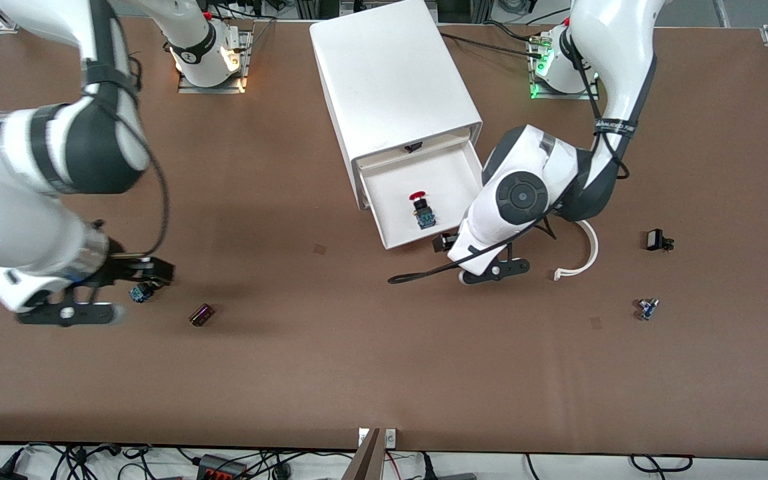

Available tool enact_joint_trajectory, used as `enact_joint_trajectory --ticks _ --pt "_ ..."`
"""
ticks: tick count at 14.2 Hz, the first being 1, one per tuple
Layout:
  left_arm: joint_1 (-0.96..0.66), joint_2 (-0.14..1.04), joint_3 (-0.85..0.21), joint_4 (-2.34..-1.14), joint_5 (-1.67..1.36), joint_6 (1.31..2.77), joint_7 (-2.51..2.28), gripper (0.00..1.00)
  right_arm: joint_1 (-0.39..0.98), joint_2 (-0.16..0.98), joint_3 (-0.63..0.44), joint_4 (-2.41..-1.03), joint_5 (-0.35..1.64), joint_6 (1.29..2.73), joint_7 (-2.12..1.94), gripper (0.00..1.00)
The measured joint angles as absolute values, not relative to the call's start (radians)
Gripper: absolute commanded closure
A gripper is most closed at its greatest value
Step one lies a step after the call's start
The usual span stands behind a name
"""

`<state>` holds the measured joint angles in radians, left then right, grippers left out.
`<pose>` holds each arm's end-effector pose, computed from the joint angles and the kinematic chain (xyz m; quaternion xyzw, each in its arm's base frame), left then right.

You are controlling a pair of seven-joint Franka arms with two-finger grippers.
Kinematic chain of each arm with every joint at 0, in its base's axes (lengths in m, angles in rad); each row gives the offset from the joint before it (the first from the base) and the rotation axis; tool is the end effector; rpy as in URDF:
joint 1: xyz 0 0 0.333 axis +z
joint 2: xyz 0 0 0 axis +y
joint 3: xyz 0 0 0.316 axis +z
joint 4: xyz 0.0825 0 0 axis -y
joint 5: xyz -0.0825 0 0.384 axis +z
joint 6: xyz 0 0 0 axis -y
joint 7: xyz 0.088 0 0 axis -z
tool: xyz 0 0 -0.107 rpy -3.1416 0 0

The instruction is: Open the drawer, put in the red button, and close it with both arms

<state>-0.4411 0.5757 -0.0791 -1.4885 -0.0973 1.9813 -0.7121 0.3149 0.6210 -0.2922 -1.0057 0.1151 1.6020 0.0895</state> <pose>0.6066 -0.3444 0.3315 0.9895 0.1220 -0.0711 0.0299 0.7158 0.0952 0.5047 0.9996 -0.0094 0.0002 0.0268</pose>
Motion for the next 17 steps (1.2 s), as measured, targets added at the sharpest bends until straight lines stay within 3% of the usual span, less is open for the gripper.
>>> enact_joint_trajectory --ticks 8,13,17 --pt "-0.468 0.583 -0.079 -1.549 -0.097 2.073 -0.765 0.0 -0.033 0.342 -0.045 -1.223 0.023 1.578 0.004 0.0" --pt "-0.509 0.591 -0.079 -1.59 -0.097 2.077 -0.84 0.0 -0.037 0.274 -0.017 -1.344 -0.012 1.568 -0.008 0.0" --pt "-0.516 0.581 -0.083 -1.595 -0.097 1.992 -0.842 0.0 -0.031 0.127 -0.008 -1.559 -0.047 1.654 -0.008 0.0"
